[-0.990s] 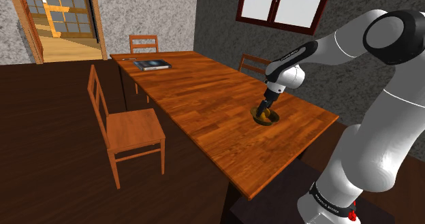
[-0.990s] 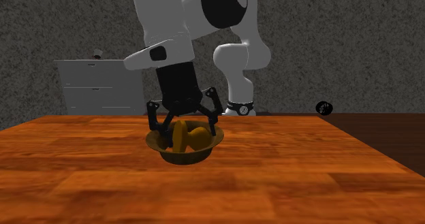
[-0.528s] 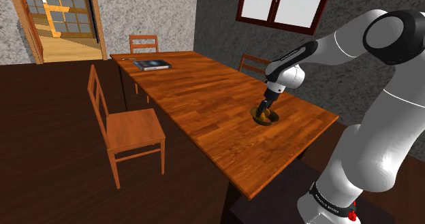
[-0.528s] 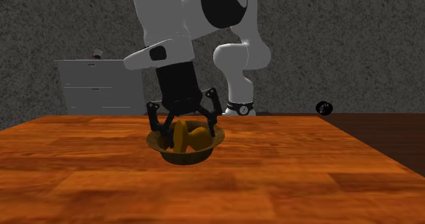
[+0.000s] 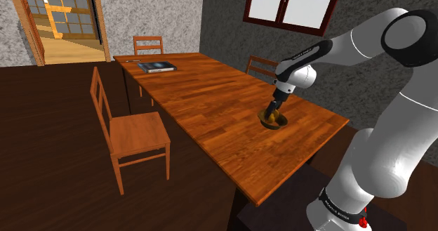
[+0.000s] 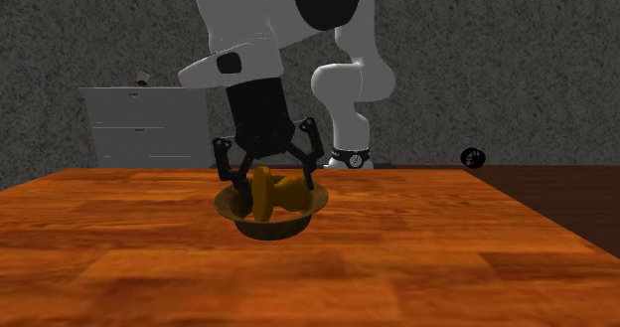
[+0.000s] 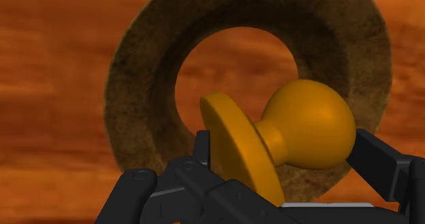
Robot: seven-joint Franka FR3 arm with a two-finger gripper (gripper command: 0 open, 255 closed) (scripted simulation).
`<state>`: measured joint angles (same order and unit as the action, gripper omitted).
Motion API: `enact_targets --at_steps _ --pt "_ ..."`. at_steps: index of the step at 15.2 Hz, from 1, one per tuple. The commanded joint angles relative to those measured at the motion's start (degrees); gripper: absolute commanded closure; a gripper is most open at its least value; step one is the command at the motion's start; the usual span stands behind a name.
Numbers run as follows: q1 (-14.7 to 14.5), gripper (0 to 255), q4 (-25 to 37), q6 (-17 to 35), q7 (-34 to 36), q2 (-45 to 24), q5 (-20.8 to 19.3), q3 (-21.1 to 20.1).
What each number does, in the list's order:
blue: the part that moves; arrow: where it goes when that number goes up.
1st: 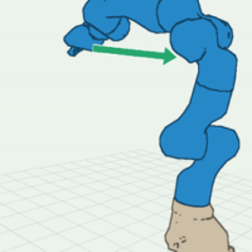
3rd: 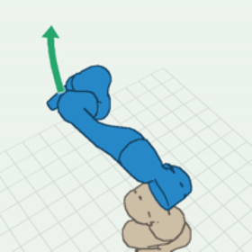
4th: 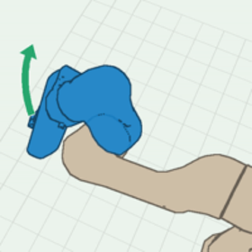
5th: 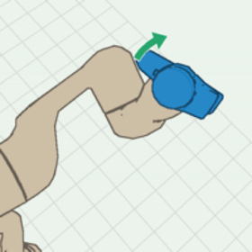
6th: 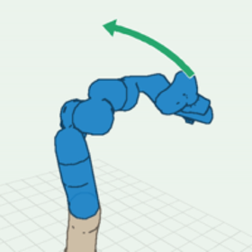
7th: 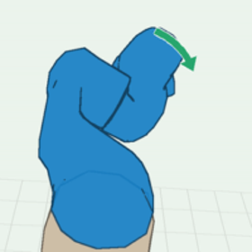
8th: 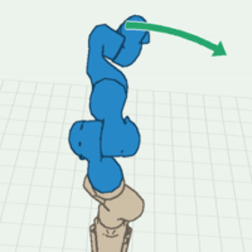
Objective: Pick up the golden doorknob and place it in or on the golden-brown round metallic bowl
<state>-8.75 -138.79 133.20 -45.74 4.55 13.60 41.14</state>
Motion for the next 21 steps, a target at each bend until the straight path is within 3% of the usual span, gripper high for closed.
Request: enact_targets --at_steps 1,17,19,21 --pt "0.20 255 0.43 -1.34 1.45 1.44 -1.57 -0.24" --pt "1.95 255 6.35 -13.24 9.03 9.91 -8.98 -2.96" --pt "2.93 255 4.32 -13.88 10.36 13.17 -11.04 -3.74" --pt "2.86 255 3.36 -12.32 9.70 12.40 -10.56 -3.43"
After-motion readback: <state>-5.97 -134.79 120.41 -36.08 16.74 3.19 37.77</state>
